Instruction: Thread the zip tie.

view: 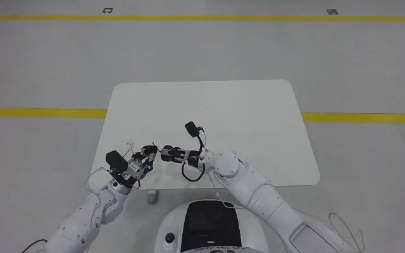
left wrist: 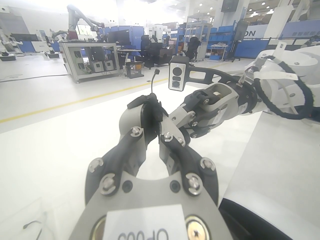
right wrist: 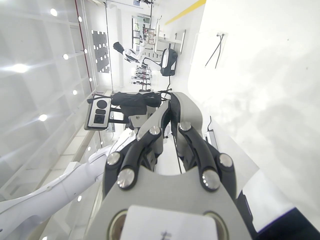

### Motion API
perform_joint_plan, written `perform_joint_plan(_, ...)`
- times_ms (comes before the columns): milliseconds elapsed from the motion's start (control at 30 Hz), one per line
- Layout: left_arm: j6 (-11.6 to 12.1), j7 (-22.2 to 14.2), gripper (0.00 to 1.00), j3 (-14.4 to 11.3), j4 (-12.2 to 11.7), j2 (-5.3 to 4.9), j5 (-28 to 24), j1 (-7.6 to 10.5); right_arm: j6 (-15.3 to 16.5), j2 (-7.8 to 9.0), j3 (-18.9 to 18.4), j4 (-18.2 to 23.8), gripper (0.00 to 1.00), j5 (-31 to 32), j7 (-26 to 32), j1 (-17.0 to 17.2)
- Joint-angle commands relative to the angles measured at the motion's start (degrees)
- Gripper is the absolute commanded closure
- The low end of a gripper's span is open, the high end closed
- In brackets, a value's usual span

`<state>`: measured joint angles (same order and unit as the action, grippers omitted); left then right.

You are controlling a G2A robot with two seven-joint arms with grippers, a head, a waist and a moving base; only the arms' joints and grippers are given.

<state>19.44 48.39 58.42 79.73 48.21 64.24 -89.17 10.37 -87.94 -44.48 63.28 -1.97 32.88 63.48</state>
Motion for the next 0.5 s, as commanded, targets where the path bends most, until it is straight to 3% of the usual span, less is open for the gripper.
perform_joint_plan(0, 0.04, -0.08, 1.0, 0.11, -0.04, 0.1, 0.06, 0.01, 0.11, 0.02, -0.05, 0.06, 1.0, 0.02, 0.12, 0.03)
perform_joint_plan(467, -0.2, -0.49, 1.0, 1.36, -0.82, 0.66, 0.33, 0.06, -0.22, 0.19, -0.55, 0.25, 1.0, 0.37, 0.27, 0.14)
